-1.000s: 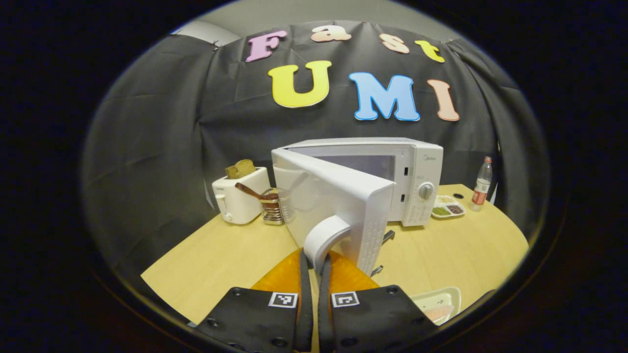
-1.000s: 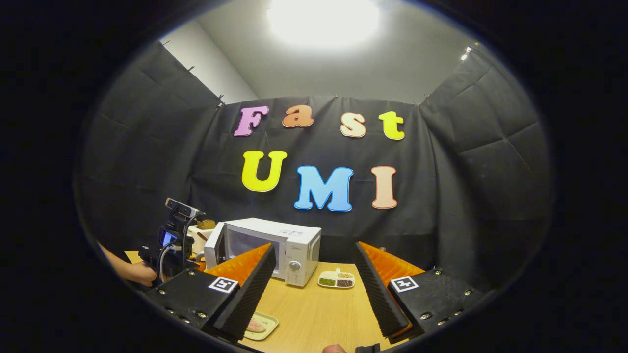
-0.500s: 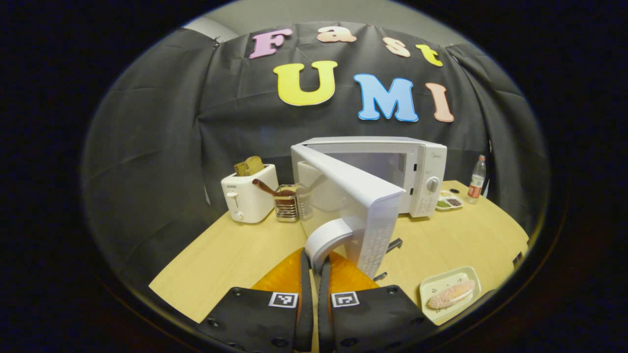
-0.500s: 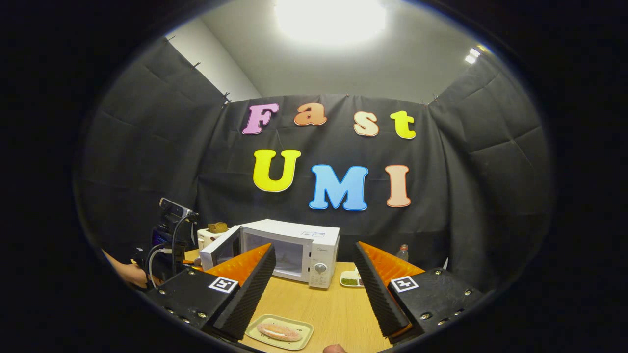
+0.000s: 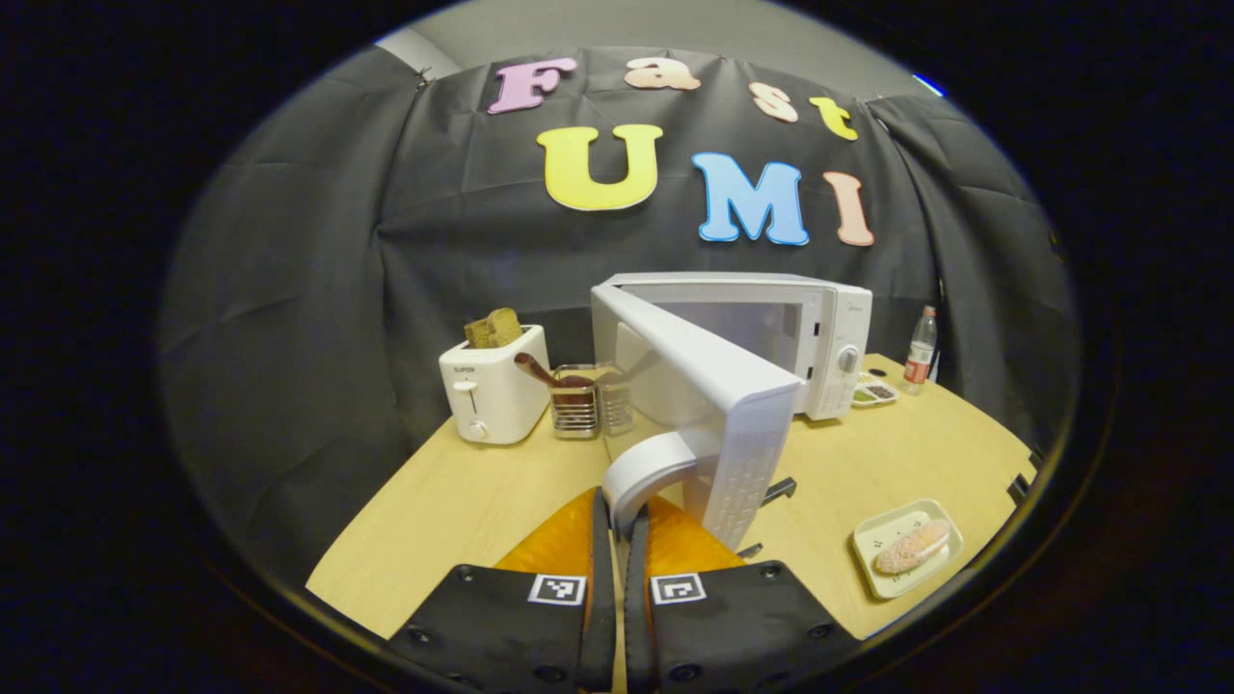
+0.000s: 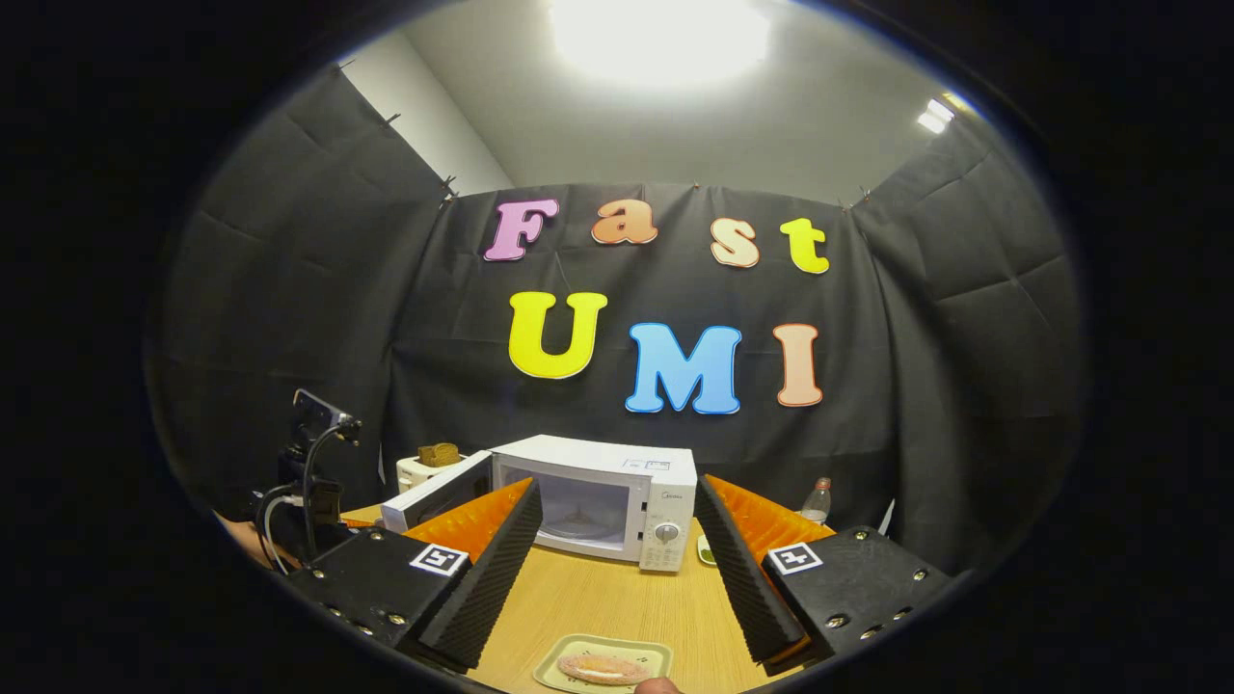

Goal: Open the microwave oven with the left hand, put the food in, and close the microwave oven.

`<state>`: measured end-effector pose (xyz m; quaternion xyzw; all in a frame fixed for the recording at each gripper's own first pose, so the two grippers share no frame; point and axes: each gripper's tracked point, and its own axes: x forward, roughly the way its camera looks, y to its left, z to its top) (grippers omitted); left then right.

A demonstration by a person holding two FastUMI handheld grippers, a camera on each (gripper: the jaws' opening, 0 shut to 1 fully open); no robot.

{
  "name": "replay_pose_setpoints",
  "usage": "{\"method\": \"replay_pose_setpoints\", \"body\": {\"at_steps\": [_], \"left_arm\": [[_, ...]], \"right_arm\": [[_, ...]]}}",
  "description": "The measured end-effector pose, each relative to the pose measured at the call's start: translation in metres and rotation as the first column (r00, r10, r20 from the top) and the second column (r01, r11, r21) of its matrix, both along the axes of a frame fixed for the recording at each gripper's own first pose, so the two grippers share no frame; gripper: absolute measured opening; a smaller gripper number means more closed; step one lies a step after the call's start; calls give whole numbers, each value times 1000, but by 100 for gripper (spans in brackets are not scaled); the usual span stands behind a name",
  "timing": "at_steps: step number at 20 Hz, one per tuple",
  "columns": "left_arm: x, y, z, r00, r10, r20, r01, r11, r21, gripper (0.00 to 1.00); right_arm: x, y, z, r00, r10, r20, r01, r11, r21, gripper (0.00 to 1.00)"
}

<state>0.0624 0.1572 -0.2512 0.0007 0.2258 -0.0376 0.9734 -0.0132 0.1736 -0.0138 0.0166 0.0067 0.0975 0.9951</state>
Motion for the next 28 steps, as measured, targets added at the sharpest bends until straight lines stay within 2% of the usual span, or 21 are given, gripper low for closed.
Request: {"method": "replay_pose_setpoints", "body": {"at_steps": [6, 10, 13, 14, 15, 16, 17, 19, 24, 28], "left_arm": [[0, 21, -3, 1000, -23, 8, 23, 999, -28, 11], [-5, 27, -3, 1000, -20, 0, 20, 997, -70, 16], [-24, 32, 5, 999, 16, 30, -14, 998, -59, 30], [-29, 35, 8, 999, 27, 39, -25, 998, -50, 31], [-35, 36, 14, 998, 37, 50, -35, 998, -46, 47], [-41, 38, 20, 997, 52, 55, -50, 998, -42, 56], [-48, 40, 26, 995, 71, 65, -69, 997, -35, 73], [-59, 42, 47, 988, 113, 104, -111, 993, -25, 90], [-83, 32, 92, 963, 200, 178, -203, 979, -2, 94], [-92, 25, 119, 934, 275, 229, -283, 959, 2, 95]], "right_arm": [[4, 20, 2, 1000, -23, 2, 23, 999, -27, 97], [9, 29, 4, 1000, 4, 11, -3, 999, -49, 97], [20, 30, 1, 999, 39, 12, -39, 998, -56, 97], [23, 31, -1, 998, 63, 8, -62, 996, -57, 98], [25, 32, -1, 996, 84, 14, -83, 995, -58, 97], [29, 29, -1, 995, 98, 16, -97, 993, -66, 97], [33, 29, -6, 992, 123, 10, -122, 990, -72, 97], [37, 30, -12, 983, 185, 0, -185, 979, -85, 97], [46, 22, -48, 951, 300, -76, -308, 945, -113, 97], [49, 18, -84, 914, 376, -149, -399, 898, -182, 97]]}}
